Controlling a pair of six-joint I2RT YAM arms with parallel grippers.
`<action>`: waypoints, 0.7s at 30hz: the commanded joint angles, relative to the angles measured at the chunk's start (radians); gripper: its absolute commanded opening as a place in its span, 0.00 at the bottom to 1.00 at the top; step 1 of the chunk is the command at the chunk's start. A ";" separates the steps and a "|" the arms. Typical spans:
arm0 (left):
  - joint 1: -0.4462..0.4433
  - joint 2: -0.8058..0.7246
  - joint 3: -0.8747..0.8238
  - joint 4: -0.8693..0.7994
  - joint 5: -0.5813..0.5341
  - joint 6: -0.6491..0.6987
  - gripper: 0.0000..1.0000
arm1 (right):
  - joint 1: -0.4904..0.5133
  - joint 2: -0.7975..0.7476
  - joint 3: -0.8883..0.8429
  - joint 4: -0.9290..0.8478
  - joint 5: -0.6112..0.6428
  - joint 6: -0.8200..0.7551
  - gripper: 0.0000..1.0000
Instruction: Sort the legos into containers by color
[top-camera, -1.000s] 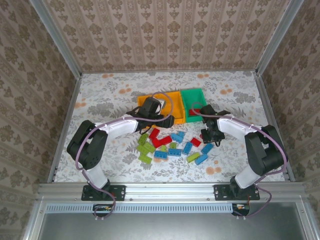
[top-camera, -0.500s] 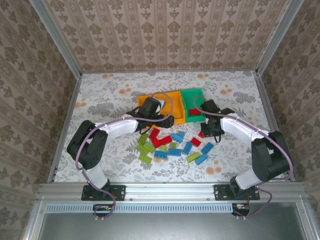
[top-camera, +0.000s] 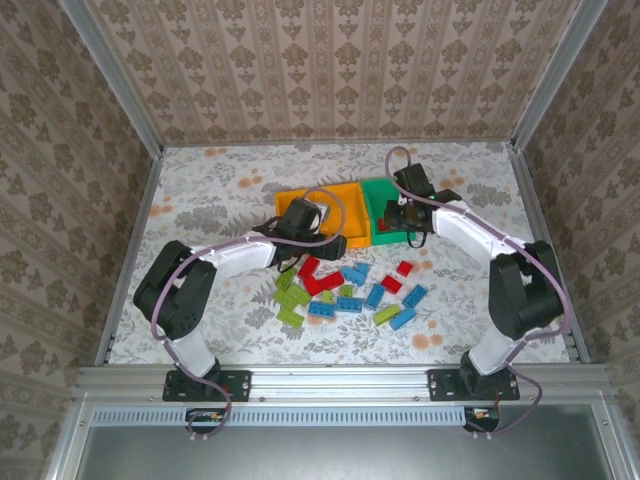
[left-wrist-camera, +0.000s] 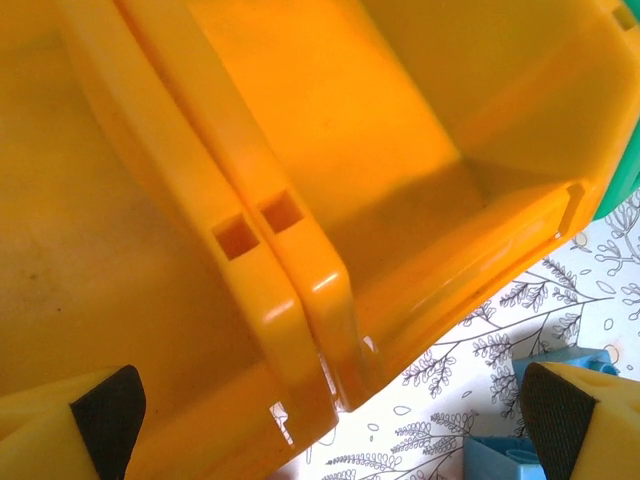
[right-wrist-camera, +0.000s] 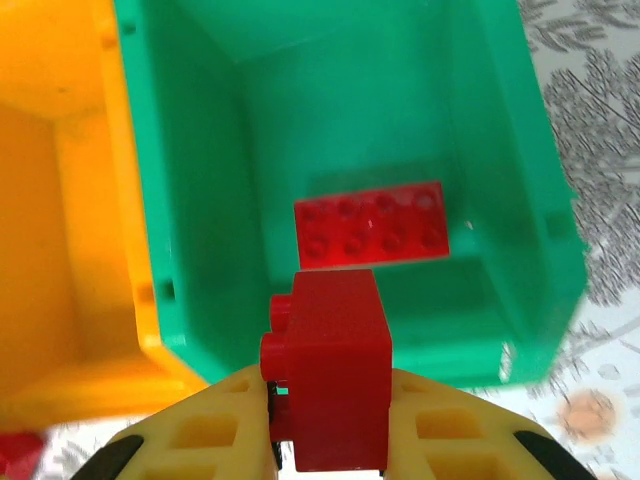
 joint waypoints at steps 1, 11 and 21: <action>-0.006 -0.045 -0.016 0.005 -0.016 0.012 1.00 | -0.005 0.070 0.069 -0.004 0.023 0.053 0.29; -0.006 -0.049 -0.020 0.007 -0.026 0.014 1.00 | 0.004 -0.004 0.016 -0.005 0.066 0.053 0.73; -0.006 -0.008 0.001 0.024 0.004 0.009 1.00 | 0.017 -0.183 -0.243 -0.128 0.063 0.294 0.74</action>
